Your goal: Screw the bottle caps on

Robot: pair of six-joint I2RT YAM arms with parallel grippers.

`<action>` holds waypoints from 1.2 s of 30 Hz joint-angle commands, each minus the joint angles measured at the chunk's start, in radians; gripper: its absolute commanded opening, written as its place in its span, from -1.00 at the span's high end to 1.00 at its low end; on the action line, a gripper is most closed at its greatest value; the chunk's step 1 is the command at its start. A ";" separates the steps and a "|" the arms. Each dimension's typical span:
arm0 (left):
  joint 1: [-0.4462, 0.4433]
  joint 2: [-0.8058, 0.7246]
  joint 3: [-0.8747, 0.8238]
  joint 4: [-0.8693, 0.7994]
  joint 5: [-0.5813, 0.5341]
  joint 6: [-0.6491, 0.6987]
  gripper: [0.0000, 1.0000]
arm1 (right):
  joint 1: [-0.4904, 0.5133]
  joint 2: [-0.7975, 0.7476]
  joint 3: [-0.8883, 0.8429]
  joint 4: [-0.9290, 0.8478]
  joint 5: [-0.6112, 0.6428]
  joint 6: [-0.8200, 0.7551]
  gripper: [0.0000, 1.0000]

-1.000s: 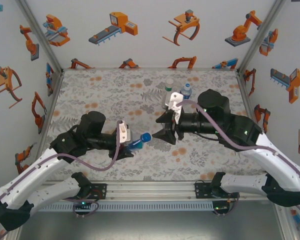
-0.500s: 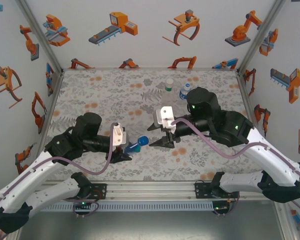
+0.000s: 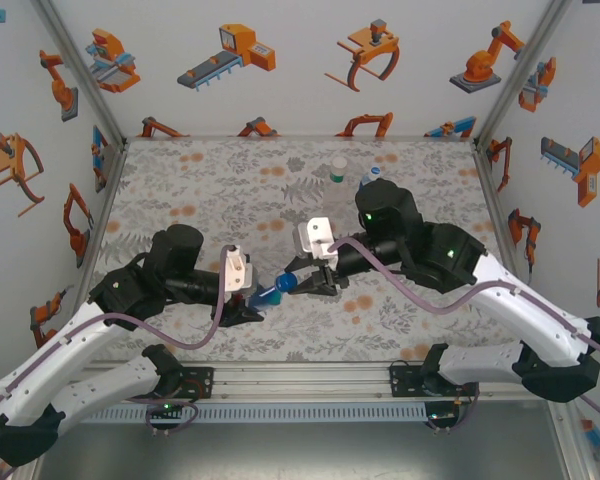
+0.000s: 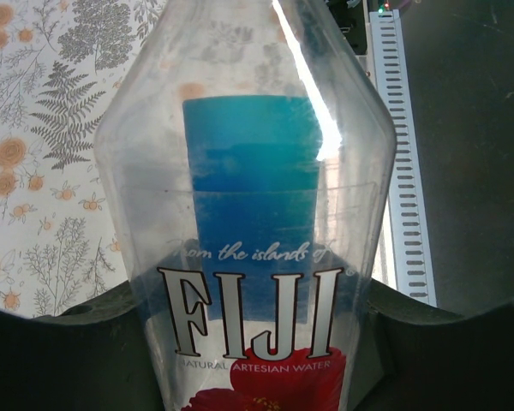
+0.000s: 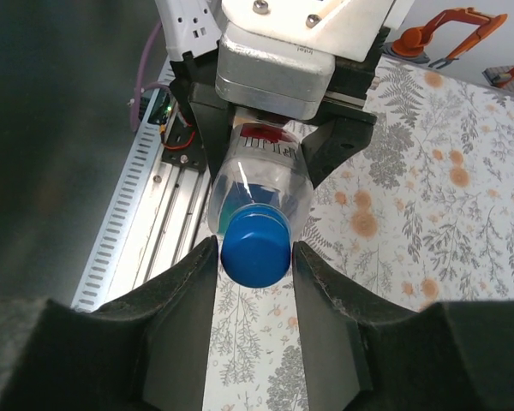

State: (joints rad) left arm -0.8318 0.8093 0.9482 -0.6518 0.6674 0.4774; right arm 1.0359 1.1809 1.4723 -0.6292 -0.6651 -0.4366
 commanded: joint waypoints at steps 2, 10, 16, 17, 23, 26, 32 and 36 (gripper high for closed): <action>-0.004 -0.005 0.026 -0.008 0.024 0.006 0.96 | 0.010 -0.004 -0.016 0.051 0.000 0.018 0.30; -0.004 0.001 0.024 0.001 0.016 0.001 0.96 | 0.011 -0.017 -0.043 0.113 0.153 0.255 0.92; -0.004 0.009 0.014 0.025 -0.039 0.001 0.96 | 0.015 -0.039 -0.102 0.203 0.322 0.934 1.00; -0.004 0.012 0.015 0.030 -0.051 0.002 0.96 | 0.014 -0.043 -0.114 0.207 0.361 1.075 1.00; -0.004 0.043 0.024 0.047 -0.087 0.012 0.96 | 0.016 -0.101 -0.232 0.129 0.554 1.782 1.00; -0.004 0.055 0.024 0.058 -0.089 0.014 0.96 | 0.017 -0.115 -0.252 0.193 0.570 1.831 1.00; -0.004 0.071 0.033 0.066 -0.085 0.013 0.96 | 0.017 -0.106 -0.188 0.124 0.594 1.711 1.00; -0.004 0.065 0.031 0.065 -0.083 0.012 0.96 | 0.018 -0.107 -0.134 0.100 0.594 1.501 0.33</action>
State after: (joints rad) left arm -0.8307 0.8791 0.9485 -0.6228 0.5423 0.4767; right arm 1.0454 1.0752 1.2743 -0.5484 -0.0933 1.1854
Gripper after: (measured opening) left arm 0.511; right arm 0.339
